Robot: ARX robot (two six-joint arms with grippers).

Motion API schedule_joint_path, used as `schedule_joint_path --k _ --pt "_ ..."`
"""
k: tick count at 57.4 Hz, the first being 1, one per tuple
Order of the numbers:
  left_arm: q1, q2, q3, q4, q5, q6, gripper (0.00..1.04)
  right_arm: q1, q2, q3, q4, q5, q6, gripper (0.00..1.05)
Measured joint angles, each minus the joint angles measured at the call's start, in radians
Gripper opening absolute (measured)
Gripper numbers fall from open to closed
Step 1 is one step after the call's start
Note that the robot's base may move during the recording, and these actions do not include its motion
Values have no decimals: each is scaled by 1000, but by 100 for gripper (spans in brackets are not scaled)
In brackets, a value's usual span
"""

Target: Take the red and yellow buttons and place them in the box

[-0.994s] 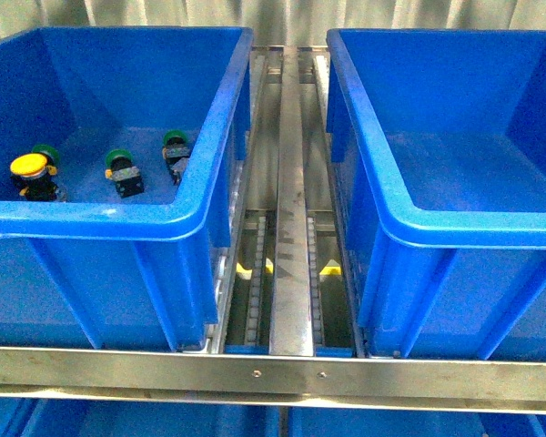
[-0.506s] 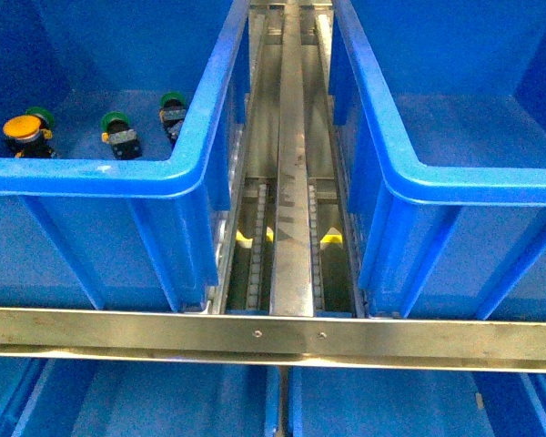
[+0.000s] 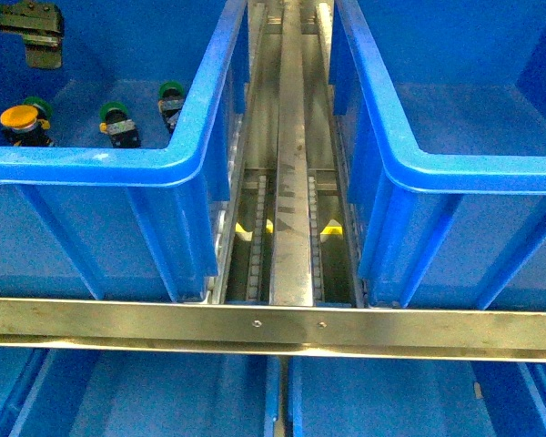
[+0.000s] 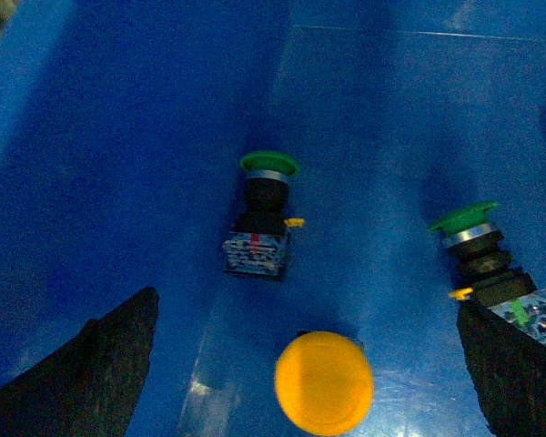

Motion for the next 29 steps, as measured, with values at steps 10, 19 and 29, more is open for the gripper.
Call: schedule_joint_path --k 10,19,29 --pt "-20 6 10 -39 -39 -8 97 0 0 0 0 0 0 99" --pt "-22 8 10 -51 -80 -14 97 0 0 0 0 0 0 99" --pt "-22 10 10 -61 -89 -26 97 0 0 0 0 0 0 99"
